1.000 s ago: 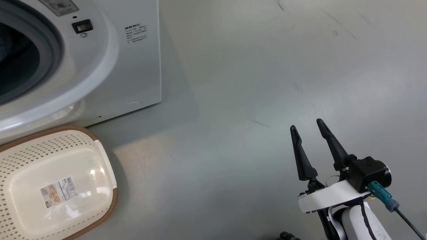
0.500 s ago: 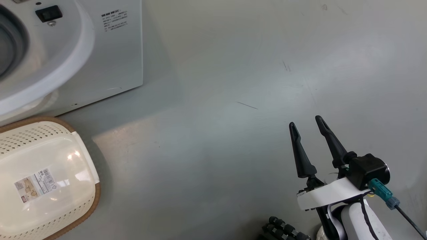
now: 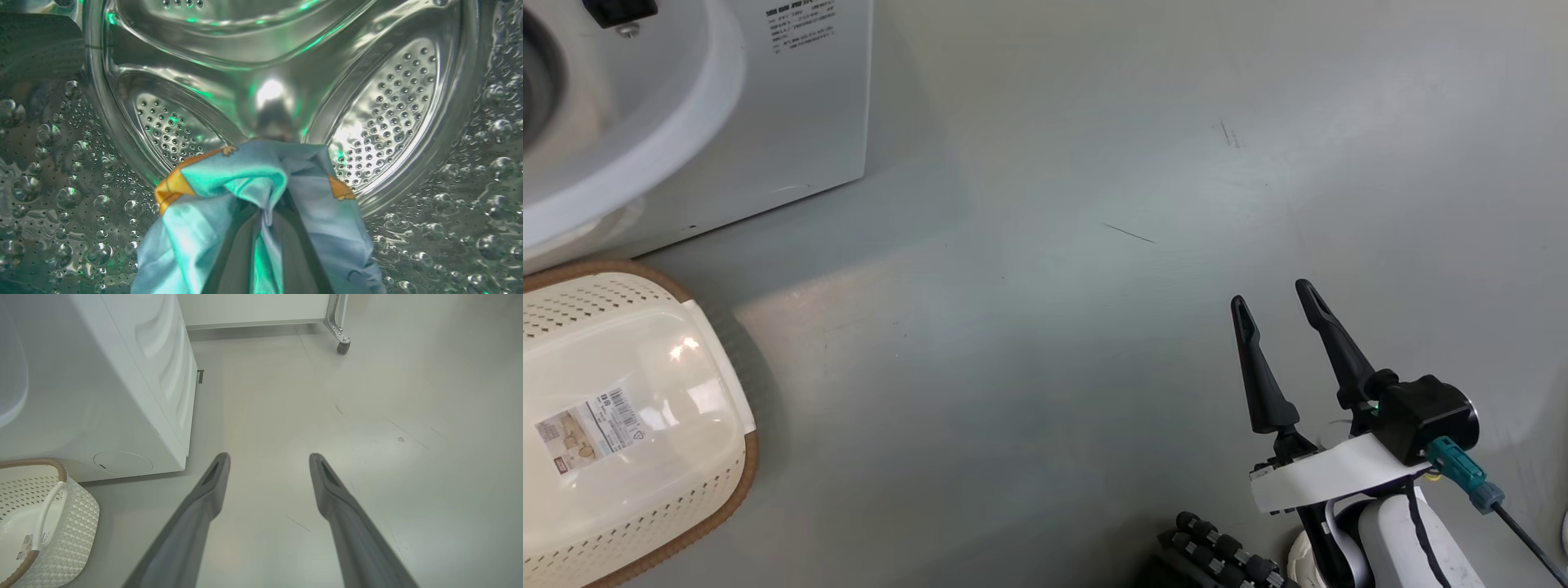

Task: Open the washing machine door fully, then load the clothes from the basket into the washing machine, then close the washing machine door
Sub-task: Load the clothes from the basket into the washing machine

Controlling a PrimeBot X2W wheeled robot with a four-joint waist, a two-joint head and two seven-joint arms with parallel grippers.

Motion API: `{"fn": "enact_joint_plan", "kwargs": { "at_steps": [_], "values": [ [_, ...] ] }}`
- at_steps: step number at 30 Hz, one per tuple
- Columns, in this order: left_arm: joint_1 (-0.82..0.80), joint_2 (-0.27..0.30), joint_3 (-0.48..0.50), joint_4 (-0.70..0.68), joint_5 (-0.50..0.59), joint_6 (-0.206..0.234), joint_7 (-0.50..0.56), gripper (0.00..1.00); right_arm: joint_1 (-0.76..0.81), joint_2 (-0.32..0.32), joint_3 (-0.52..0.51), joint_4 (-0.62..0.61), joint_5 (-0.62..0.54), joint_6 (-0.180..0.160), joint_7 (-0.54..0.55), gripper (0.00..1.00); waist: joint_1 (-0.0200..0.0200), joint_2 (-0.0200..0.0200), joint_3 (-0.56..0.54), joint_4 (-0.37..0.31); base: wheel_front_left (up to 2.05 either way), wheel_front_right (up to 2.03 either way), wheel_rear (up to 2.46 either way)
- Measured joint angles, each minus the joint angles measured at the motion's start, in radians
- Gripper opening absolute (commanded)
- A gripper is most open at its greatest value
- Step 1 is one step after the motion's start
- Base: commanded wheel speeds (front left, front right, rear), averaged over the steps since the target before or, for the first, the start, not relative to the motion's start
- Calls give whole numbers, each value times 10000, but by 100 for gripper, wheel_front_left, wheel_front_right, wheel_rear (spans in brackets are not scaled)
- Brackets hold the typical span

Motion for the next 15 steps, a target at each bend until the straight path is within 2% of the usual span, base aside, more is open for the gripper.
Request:
{"fn": "enact_joint_plan", "kwargs": {
  "at_steps": [15],
  "values": [
    [-598,-88,-366,1269,403,40,-813,0,-2,0,0,-107,-75,0,0,100,0,0,484,48,0,0,0]
  ]
}}
